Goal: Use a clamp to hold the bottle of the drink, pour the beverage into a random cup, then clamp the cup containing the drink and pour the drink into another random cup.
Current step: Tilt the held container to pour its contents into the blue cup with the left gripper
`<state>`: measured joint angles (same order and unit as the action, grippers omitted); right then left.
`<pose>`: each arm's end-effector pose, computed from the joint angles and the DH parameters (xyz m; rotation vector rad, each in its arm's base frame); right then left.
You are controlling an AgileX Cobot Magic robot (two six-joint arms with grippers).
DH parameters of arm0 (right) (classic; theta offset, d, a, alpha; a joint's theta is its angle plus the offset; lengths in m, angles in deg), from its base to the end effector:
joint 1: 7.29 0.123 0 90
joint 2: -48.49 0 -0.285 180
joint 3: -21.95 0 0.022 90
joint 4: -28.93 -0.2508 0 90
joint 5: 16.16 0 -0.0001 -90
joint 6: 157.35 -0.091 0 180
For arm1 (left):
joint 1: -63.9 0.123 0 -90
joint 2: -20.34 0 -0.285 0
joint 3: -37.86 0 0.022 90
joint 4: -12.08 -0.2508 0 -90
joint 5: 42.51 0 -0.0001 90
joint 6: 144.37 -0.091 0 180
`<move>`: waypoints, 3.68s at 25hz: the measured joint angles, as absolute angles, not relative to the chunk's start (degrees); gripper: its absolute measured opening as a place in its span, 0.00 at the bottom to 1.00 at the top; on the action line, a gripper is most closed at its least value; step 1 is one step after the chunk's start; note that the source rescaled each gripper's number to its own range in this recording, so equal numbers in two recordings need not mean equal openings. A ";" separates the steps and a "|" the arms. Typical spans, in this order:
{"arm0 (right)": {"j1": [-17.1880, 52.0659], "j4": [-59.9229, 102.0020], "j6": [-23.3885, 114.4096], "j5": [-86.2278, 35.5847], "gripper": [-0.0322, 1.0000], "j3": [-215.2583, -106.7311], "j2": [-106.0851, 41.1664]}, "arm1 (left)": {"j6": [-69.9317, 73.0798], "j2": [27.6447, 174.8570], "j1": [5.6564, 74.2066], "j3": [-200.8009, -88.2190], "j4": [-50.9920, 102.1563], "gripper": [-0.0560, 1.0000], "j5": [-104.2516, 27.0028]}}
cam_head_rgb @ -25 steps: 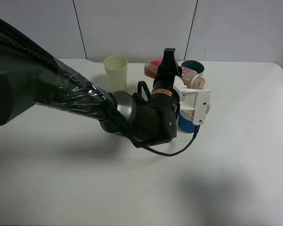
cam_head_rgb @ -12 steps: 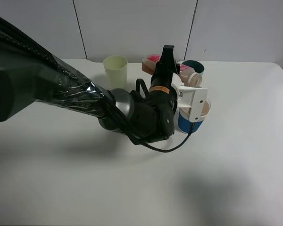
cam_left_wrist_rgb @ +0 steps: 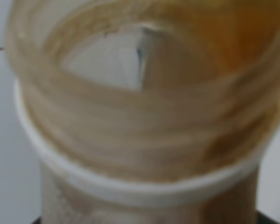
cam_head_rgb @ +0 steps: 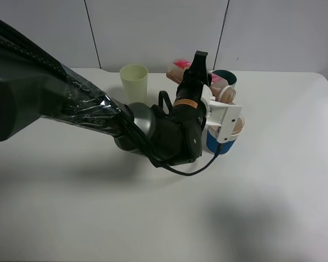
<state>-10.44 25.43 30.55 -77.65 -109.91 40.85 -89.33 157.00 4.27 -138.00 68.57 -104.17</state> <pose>-0.0064 0.0052 0.2785 -0.0884 2.0436 -0.0473 0.2823 -0.3497 0.1325 1.3878 1.0572 1.0639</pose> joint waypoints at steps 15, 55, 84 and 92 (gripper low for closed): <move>-10.44 25.43 30.55 -77.65 0.93 -109.91 40.85 | -90.21 157.00 4.47 -138.00 68.39 0.08 -105.14; -10.44 25.43 30.50 -77.65 0.93 -109.91 40.85 | -95.49 157.00 4.47 -138.00 64.30 0.08 -108.19; -10.44 25.43 30.50 -77.65 0.93 -109.91 40.85 | -95.96 157.00 4.95 -138.00 63.85 0.08 -111.16; -10.44 25.43 30.50 -77.65 0.93 -109.91 40.85 | -97.59 157.00 4.95 -138.00 63.55 0.08 -111.41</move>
